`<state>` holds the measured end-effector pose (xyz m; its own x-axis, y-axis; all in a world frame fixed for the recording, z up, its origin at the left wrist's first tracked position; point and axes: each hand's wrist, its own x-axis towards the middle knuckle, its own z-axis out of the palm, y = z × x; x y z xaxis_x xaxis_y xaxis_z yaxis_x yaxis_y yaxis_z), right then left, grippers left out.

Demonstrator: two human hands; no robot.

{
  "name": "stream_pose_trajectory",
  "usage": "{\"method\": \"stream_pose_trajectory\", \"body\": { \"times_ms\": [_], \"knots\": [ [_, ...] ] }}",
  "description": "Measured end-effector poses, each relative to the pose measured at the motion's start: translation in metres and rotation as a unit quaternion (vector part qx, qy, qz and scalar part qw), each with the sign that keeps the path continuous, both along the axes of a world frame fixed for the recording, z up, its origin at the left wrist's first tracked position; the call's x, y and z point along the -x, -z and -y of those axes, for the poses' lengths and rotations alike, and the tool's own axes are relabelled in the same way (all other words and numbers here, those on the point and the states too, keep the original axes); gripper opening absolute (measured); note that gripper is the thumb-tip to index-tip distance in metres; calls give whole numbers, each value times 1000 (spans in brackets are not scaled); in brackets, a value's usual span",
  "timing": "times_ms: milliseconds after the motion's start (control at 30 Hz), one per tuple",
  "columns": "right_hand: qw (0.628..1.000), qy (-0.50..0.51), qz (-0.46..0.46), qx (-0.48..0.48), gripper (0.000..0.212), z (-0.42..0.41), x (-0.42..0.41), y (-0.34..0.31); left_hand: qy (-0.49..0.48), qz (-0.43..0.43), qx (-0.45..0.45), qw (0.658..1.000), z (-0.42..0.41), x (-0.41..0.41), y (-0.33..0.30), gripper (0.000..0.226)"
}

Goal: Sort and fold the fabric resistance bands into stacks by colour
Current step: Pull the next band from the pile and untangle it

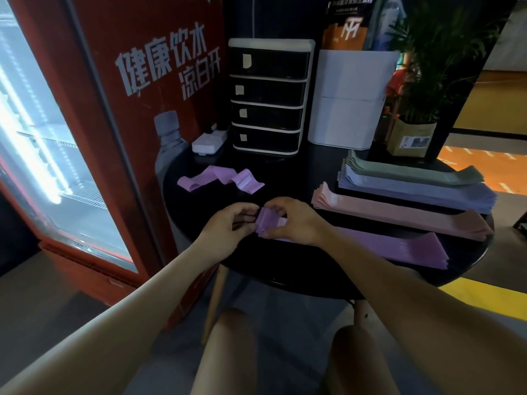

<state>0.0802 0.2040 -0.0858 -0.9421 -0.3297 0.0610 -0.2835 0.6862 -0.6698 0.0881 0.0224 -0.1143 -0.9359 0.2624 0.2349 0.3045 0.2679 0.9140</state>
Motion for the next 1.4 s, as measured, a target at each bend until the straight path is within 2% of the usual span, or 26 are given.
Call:
{"method": "stream_pose_trajectory", "body": {
  "times_ms": [167,333,500,633,733,833,967,1067,1133,1267,1400],
  "knots": [
    [1000,-12,23,15,86,0,-2,-1,1,4,0,1000,1,0,-1,36],
    [1000,5,3,7,79,5,-1,5,9,-7,5,1000,1,-1,-1,36],
    [1000,6,7,-8,88,-11,-15,-6,3,-11,19,1000,1,-3,-6,38],
    [997,30,-20,-74,80,-51,-33,-20,-1,-79,83,993,-12,-4,-25,42],
    [989,52,-15,-136,79,-88,-50,-25,58,-138,183,972,-43,-9,-43,48],
    [976,81,-4,-203,82,-122,-68,-24,142,-166,336,916,-80,-9,-45,64],
    [965,107,18,-241,84,-147,-80,-20,198,-127,456,859,-111,-3,-43,77],
    [962,97,1,-256,73,-153,-81,-17,219,-129,486,836,-118,1,-44,65],
    [963,95,-12,-253,67,-156,-80,-15,217,-133,485,836,-120,2,-43,61],
    [959,101,-11,-263,70,-162,-80,-15,219,-121,482,840,-120,3,-43,67],
    [962,98,-2,-255,65,-166,-80,-17,221,-114,486,838,-120,7,-41,62]
  ]
}}
